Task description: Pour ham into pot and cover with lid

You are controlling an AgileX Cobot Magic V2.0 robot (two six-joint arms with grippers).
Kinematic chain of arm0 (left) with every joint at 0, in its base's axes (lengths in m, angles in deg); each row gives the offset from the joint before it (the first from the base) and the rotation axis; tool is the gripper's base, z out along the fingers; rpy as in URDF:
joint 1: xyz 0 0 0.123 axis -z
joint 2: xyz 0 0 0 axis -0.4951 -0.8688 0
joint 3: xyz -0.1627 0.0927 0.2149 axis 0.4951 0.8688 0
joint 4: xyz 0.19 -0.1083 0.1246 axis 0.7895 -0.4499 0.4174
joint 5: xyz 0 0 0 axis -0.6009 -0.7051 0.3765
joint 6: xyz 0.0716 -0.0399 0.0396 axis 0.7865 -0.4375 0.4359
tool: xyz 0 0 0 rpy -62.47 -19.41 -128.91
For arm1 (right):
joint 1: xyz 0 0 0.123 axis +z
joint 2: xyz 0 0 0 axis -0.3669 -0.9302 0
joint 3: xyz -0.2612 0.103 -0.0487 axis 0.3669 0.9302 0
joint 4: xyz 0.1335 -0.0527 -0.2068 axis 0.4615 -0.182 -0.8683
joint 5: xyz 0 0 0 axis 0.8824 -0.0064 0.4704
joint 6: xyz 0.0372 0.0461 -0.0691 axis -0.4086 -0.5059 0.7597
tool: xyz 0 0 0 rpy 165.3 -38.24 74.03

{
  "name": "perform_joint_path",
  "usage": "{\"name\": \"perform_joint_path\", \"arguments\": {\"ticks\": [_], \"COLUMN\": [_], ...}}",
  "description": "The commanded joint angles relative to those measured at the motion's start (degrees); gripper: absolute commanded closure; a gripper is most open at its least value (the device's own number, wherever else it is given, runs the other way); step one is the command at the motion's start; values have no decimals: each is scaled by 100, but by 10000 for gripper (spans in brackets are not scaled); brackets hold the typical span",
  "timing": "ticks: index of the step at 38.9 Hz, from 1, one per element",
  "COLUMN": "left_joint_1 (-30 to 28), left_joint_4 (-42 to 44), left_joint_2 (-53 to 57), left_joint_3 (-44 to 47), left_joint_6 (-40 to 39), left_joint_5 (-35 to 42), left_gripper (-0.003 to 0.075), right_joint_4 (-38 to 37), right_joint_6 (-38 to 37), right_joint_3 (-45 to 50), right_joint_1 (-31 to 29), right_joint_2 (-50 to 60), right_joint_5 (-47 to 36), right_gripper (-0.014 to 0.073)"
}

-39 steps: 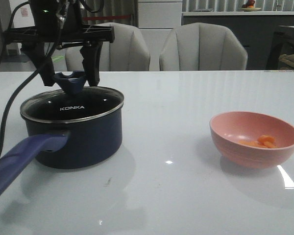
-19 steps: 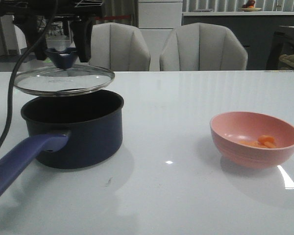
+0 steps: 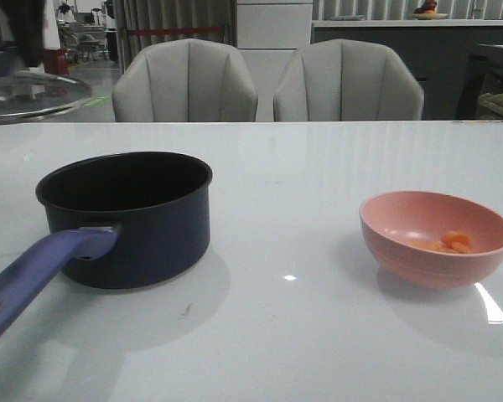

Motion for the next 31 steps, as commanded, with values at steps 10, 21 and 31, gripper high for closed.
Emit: {"name": "perform_joint_path", "arguments": {"ticks": [10, 21, 31], "left_joint_1": [-1294, -1357, -1357], "left_joint_4": [-932, -930, -930], "left_joint_2": [649, 591, 296], "left_joint_3": [1638, 2774, 2867], "left_joint_6": [556, 585, 598], "left_joint_5": [899, 2302, 2437], "left_gripper": [390, 389, 384], "right_joint_4": [-61, -61, -61], "right_joint_6": [4, 4, 4], "right_joint_3": [-26, -26, -26], "right_joint_1": [8, 8, 8], "right_joint_2": [123, 122, 122], "right_joint_5": [-446, -429, -343], "right_gripper": [413, 413, 413]}}
